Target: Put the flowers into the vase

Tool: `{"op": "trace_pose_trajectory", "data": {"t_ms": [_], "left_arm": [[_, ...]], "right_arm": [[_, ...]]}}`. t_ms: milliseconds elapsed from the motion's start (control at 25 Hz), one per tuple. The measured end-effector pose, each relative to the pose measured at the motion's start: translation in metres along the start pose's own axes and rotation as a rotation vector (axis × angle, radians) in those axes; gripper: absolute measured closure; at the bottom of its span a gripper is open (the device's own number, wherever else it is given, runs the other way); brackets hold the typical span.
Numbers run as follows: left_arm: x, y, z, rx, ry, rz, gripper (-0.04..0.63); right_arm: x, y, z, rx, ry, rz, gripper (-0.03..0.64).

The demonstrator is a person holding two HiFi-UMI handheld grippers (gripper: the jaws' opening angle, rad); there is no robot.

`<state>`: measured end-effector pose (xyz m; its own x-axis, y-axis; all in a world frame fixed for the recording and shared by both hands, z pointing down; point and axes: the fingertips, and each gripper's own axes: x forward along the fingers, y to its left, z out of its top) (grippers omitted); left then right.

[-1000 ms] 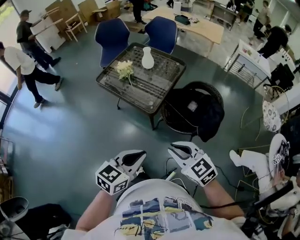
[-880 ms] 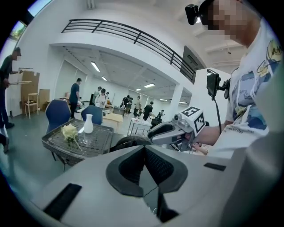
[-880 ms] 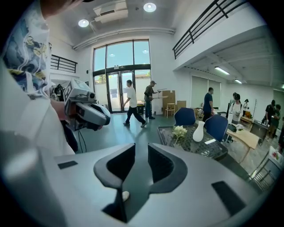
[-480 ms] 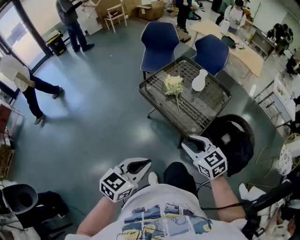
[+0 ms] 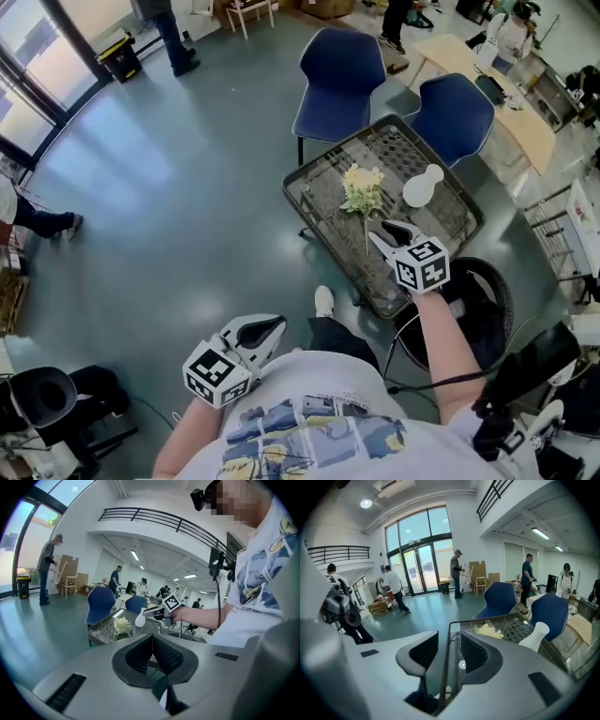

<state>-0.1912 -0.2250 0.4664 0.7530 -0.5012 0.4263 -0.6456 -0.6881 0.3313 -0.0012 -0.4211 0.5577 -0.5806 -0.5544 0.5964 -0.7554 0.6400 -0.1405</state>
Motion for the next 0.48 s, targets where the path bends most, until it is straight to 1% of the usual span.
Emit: {"op": "trace_pose_trajectory", "data": {"t_ms": [160, 240, 320, 480], "left_arm": [[0.037, 0.031, 0.041, -0.009, 0.01, 0.037, 0.586], [0.053, 0.046, 0.054, -0.023, 0.019, 0.056, 0.586], [0.064, 0.057, 0.064, -0.044, 0.037, 0.079, 0.586], [0.08, 0.079, 0.077, -0.07, 0.06, 0.14, 0.586]], "right_arm": [[0.059, -0.076, 0.009, 0.044, 0.063, -0.008, 0.48], [0.089, -0.109, 0.016, 0.062, 0.08, -0.011, 0.446], [0.12, -0.137, 0.023, 0.087, 0.089, -0.006, 0.382], [0.185, -0.19, 0.02, 0.116, 0.135, 0.014, 0.368]]}}
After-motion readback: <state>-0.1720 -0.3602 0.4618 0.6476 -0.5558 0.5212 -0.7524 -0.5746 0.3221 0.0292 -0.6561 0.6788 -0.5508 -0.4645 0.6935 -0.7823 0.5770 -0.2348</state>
